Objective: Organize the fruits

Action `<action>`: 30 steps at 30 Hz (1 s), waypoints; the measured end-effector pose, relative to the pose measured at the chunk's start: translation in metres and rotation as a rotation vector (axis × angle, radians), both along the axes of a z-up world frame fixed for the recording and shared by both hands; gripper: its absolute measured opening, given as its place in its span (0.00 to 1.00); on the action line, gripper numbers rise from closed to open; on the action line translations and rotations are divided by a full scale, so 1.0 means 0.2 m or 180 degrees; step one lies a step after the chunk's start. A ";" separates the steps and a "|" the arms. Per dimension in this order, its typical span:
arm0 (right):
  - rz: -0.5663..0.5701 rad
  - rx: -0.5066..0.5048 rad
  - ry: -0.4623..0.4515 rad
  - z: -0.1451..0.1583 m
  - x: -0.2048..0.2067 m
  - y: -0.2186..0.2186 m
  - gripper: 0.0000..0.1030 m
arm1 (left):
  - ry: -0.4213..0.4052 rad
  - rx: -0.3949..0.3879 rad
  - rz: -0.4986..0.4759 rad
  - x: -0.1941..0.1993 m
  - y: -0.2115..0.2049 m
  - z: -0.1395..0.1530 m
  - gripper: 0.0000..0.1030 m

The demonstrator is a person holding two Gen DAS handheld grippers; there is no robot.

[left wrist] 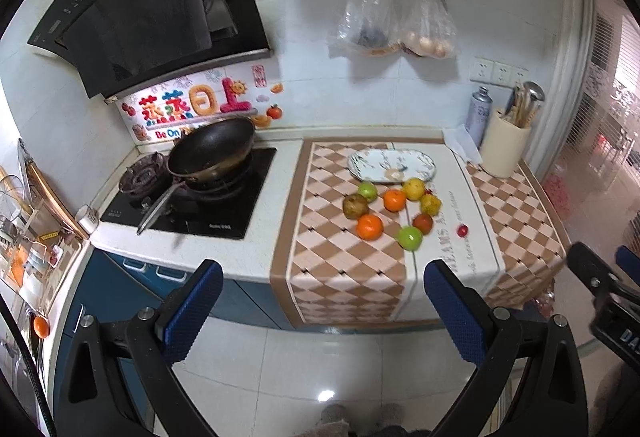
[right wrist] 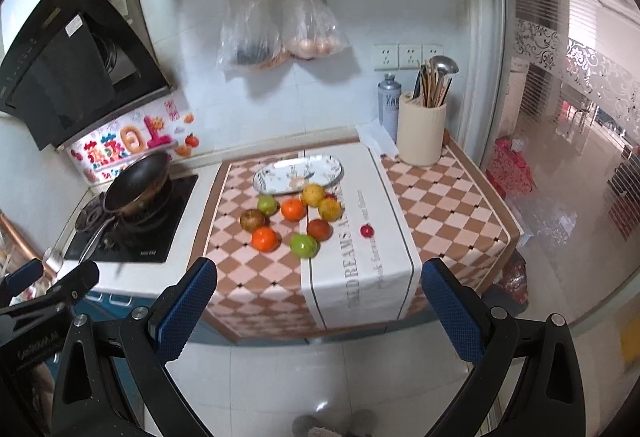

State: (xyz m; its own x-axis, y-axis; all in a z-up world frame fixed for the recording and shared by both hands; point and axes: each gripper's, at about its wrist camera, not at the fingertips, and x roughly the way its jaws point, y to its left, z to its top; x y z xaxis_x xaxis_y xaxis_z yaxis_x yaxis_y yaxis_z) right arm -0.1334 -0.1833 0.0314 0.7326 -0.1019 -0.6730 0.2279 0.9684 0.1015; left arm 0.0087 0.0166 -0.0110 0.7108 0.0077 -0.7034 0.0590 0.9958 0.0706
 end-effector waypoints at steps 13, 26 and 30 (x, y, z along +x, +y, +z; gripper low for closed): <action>-0.0145 -0.0065 0.0124 -0.19 0.42 0.07 1.00 | 0.0113 0.0071 0.0032 0.51 0.12 -0.19 1.00; 0.0184 0.0425 0.0802 -0.79 1.38 -0.25 1.00 | 0.1073 0.0052 0.0021 1.38 -0.09 -0.75 1.00; 0.0344 0.0559 0.1082 -1.02 1.68 -0.36 1.00 | 0.1524 -0.0076 0.0042 1.60 -0.21 -0.99 1.00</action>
